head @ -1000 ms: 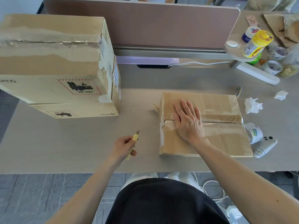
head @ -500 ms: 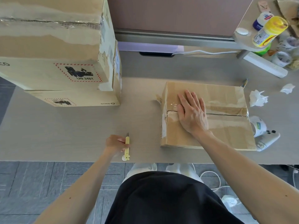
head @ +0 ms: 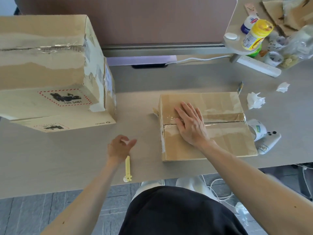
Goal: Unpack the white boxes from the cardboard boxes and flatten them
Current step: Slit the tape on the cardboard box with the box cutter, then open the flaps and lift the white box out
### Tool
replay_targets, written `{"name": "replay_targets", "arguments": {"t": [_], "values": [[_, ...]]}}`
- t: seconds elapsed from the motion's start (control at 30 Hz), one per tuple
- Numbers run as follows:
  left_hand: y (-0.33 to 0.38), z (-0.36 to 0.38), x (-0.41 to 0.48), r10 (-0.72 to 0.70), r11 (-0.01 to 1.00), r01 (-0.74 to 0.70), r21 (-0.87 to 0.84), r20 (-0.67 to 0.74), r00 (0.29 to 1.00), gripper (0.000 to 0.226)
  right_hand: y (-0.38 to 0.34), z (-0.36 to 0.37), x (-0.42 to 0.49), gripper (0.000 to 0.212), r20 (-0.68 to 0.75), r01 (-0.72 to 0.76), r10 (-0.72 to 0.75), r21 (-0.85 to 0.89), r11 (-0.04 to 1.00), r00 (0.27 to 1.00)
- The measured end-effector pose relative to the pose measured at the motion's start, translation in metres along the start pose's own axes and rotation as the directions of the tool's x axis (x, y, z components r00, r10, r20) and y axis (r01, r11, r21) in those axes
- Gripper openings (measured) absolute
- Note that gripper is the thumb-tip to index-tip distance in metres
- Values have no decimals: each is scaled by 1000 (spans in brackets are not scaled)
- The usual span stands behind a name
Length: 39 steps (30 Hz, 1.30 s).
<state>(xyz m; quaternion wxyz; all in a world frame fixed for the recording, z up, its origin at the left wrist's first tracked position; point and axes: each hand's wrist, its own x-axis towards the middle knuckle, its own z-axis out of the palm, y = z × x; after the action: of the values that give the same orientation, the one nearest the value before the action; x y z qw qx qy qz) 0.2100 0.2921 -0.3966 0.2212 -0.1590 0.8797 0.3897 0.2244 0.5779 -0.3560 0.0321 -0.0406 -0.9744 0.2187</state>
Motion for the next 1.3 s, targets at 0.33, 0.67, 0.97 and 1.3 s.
{"name": "replay_targets", "arguments": {"t": [0.33, 0.67, 0.97, 1.3], "values": [[200, 54, 30, 730, 609, -757, 238, 205, 652, 66, 60, -37, -50, 40, -143, -140, 140, 5, 990, 980], [225, 94, 43, 648, 429, -764, 483, 424, 632, 106, 70, -38, -39, 27, -246, -108, 96, -34, 994, 965], [256, 95, 60, 585, 476, -700, 533, 402, 705, 95, 87, -48, 4, 17, -214, -73, 64, -32, 997, 975], [268, 95, 62, 481, 499, -660, 561, 454, 750, 104, 82, -52, 7, 20, -143, -126, 119, -36, 991, 983]]}}
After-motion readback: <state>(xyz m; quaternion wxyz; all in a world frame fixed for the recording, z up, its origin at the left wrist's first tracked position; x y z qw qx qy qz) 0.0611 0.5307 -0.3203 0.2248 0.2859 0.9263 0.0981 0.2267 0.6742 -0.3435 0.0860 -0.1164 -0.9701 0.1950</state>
